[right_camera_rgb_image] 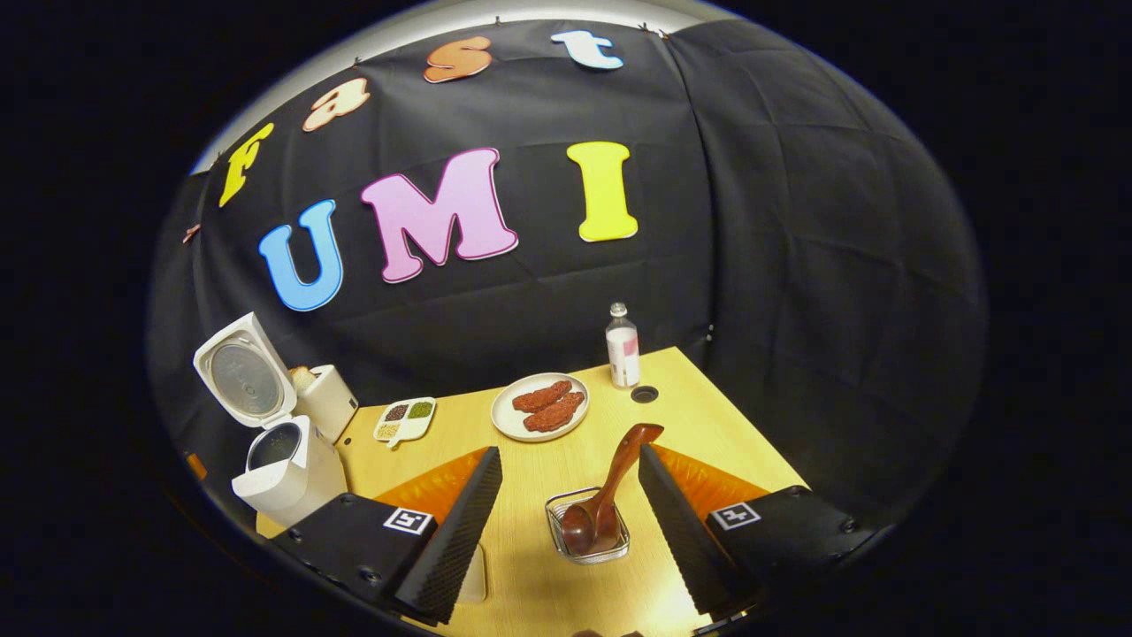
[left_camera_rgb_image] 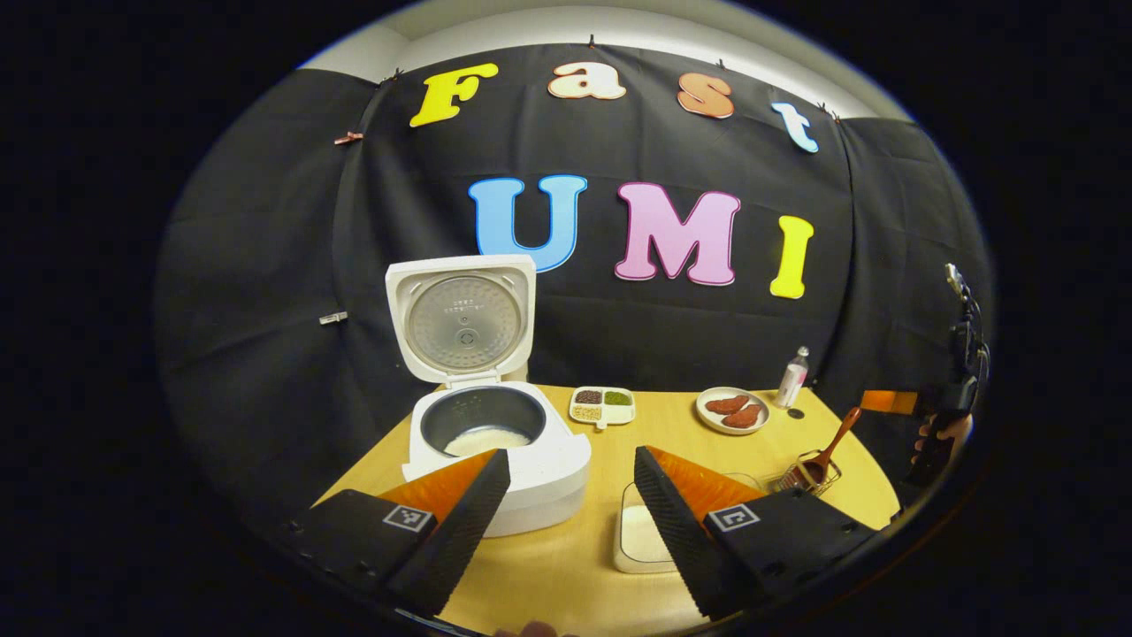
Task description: Close the left gripper, press the button to open the rice cooker; take a wooden spoon from the chopstick holder with the right hand, scoop a spoonful of rice and pour it into the rice cooker, then put the wooden spoon back into the chopstick holder.
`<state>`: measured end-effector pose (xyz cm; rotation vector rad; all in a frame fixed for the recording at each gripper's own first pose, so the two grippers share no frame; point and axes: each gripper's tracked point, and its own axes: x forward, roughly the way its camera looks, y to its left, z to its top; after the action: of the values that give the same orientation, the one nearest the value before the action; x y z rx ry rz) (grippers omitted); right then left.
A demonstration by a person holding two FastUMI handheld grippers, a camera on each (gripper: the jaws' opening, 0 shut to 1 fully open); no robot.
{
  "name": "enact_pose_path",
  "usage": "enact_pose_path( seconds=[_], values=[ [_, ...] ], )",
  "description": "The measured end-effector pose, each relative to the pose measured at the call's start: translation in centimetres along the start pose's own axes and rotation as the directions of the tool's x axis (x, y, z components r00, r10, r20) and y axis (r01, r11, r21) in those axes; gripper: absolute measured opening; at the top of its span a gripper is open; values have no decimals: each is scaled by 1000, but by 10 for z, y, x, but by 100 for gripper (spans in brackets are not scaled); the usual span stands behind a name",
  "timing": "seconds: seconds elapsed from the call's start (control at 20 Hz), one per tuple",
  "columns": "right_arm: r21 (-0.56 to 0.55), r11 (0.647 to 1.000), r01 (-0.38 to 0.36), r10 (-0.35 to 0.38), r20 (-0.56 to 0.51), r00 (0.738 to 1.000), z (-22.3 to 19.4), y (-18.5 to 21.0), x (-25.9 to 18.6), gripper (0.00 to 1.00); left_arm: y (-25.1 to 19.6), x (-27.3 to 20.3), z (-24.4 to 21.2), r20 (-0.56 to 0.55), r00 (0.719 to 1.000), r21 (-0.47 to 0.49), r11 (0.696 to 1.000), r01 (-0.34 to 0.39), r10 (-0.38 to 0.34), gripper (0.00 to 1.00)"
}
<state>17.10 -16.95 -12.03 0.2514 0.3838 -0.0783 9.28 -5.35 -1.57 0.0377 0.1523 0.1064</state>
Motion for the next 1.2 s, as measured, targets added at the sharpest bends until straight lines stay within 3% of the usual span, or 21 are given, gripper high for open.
enact_pose_path(
  seconds=[0.1,0.45,0.65,0.8,0.9,1.0,1.05,1.1,1.2],
  values=[
    [36,999,5,-3,-55,998,-14,-11,16,98,2,-1,-3,-17,999,-8,999,-43,43,98],
    [85,996,15,1,-180,984,-55,-37,69,99,-3,-7,-36,-126,985,-188,972,-140,117,98],
    [95,995,11,12,-237,971,-78,-43,98,99,-7,-13,-50,-163,976,-212,961,-180,147,95],
    [171,985,-25,70,-260,963,-85,-32,121,98,-15,-18,-57,-171,973,-202,961,-191,157,95],
    [212,976,-45,101,-260,960,-87,-24,132,93,-19,-20,-65,-184,969,-181,964,-197,163,96],
    [221,974,-55,110,-245,963,-84,-20,137,80,-26,-23,-74,-197,966,-169,965,-199,165,96],
    [227,972,-54,108,-235,966,-82,-20,139,53,-29,-24,-77,-204,965,-169,965,-199,163,96],
    [241,967,-78,136,-231,963,-81,-14,140,45,-34,-25,-81,-208,965,-174,965,-196,159,96],
    [226,973,-51,106,-239,965,-80,-19,132,44,-40,-27,-86,-214,966,-184,965,-189,148,96]
  ],
)
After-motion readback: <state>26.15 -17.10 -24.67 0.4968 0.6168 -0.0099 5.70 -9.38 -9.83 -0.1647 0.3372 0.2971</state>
